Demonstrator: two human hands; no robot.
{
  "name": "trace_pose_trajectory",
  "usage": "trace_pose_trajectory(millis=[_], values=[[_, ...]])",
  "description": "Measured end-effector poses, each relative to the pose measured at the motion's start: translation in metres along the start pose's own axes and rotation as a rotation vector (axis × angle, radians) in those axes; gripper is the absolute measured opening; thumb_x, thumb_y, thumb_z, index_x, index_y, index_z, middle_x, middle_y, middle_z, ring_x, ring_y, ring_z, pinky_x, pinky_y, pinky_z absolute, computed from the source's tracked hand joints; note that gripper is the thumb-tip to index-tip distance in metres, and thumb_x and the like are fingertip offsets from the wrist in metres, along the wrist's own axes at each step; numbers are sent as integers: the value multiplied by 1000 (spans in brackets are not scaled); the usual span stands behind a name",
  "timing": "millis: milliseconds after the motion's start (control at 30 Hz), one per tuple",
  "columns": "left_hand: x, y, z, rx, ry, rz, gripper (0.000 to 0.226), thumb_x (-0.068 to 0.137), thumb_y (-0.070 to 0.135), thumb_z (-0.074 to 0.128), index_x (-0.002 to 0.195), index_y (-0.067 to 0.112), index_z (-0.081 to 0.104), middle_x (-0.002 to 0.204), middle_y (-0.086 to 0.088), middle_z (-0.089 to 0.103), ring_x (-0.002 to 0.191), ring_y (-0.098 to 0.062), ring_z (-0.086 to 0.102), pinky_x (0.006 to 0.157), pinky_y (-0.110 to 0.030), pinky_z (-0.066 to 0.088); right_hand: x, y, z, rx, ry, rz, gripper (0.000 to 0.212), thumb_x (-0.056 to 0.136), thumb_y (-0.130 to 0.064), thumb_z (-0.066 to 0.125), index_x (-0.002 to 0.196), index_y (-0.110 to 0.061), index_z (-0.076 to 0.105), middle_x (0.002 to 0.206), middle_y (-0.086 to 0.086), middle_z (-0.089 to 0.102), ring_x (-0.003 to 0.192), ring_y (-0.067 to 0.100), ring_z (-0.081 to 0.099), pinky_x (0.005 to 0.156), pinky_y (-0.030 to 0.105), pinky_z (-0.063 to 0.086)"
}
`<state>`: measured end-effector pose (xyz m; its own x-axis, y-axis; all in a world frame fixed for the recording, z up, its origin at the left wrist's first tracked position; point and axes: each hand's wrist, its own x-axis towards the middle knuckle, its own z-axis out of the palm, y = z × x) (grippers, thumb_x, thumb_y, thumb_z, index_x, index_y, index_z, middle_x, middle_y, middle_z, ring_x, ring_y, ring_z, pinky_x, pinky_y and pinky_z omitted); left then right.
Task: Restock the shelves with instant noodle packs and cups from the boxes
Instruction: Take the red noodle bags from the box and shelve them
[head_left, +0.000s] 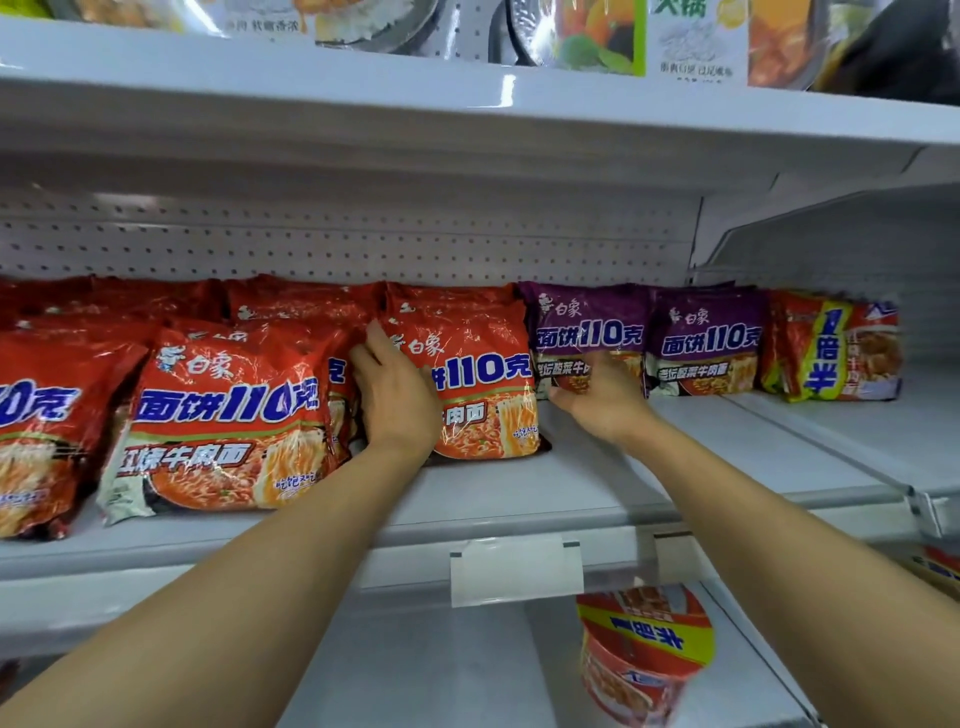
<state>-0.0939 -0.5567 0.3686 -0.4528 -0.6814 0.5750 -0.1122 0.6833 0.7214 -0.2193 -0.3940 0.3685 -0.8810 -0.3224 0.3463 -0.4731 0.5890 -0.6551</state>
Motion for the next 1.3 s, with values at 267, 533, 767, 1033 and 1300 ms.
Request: trace_pose_trajectory(millis=[267,533,767,1033,1300], values=[[-12,11,-24,285,-97,173,82,84,2,62,150,9,12,156,-22,2,144,-38,5,116,-46,14,-51,-19,-26,-72,48,-26,66,84,-37,68,139,-17,37,145,9,35,135,31,30,111,46,31],[-53,27,-64,326,-309,389,75,87,26,65,147,14,22,151,-10,27,136,-31,24,109,-46,26,-124,-37,-52,-186,85,39,70,86,-33,67,143,-14,31,151,12,27,139,33,22,113,43,27],[-118,32,-86,212,-476,471,66,87,26,64,141,13,28,144,-9,36,129,-30,33,103,-42,31,-220,-31,-63,-217,73,145,75,87,-33,66,147,-13,26,149,12,26,139,30,19,110,42,27],[-206,23,-82,162,-752,515,67,87,29,65,143,15,30,143,-10,39,130,-31,33,104,-44,35,-318,12,-68,-367,3,313,80,85,-39,67,147,-12,24,150,13,26,138,33,21,111,41,27],[-294,23,-52,189,-968,585,68,87,32,64,143,16,30,144,-10,38,132,-31,31,105,-42,30,-403,70,-76,-377,23,511,77,85,-34,67,146,-13,26,147,12,27,135,31,22,110,42,30]])
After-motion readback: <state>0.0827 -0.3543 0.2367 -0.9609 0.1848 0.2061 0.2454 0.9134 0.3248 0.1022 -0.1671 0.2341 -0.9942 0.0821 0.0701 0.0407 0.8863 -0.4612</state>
